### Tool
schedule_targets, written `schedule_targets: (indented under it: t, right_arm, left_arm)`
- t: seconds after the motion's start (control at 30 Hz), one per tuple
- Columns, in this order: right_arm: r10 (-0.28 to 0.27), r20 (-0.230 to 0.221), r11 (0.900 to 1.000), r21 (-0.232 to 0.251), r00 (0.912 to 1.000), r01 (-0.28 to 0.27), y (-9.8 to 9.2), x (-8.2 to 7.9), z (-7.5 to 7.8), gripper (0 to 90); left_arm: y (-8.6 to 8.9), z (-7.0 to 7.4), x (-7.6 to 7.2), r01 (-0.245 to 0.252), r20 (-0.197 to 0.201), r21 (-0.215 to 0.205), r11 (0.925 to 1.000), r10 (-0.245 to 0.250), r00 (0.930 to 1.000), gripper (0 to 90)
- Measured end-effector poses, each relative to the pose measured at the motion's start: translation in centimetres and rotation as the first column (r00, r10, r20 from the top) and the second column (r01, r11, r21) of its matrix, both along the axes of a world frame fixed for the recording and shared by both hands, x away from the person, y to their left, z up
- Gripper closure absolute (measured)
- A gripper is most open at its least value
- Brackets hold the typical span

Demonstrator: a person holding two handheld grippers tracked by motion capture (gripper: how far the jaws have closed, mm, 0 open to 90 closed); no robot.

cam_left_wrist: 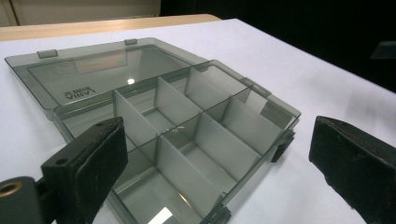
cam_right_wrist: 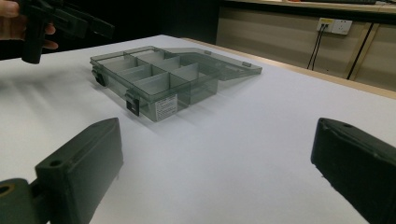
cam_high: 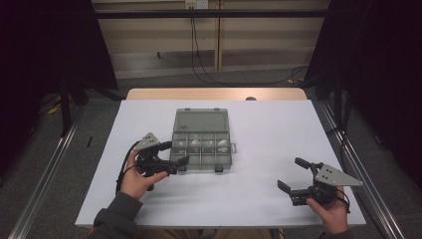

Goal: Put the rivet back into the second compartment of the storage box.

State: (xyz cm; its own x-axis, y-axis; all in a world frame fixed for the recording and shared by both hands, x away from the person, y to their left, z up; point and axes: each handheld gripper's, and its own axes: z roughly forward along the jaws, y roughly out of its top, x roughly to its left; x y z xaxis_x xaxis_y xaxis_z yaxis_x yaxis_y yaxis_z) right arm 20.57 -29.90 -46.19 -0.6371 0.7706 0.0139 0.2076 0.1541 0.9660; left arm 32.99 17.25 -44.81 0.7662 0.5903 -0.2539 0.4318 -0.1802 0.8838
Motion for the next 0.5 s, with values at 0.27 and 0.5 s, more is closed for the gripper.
schedule_targets:
  t: [0.27, 0.5]
  right_arm:
    - [0.001, -0.002, 1.0, -0.001, 1.0, -0.001, 0.0, 0.0, 0.0, 1.8]
    - [0.001, -0.001, 1.0, -0.001, 1.0, -0.001, 0.0, 0.0, 0.0, 1.8]
  left_arm:
    - [0.9, -0.1, -0.4, 0.034, 0.01, -0.03, 0.999, -0.034, 0.9994, 1.9]
    - [1.7, -0.2, -0.9, 0.047, 0.005, -0.031, 0.9984, -0.047, 0.9989, 1.5]
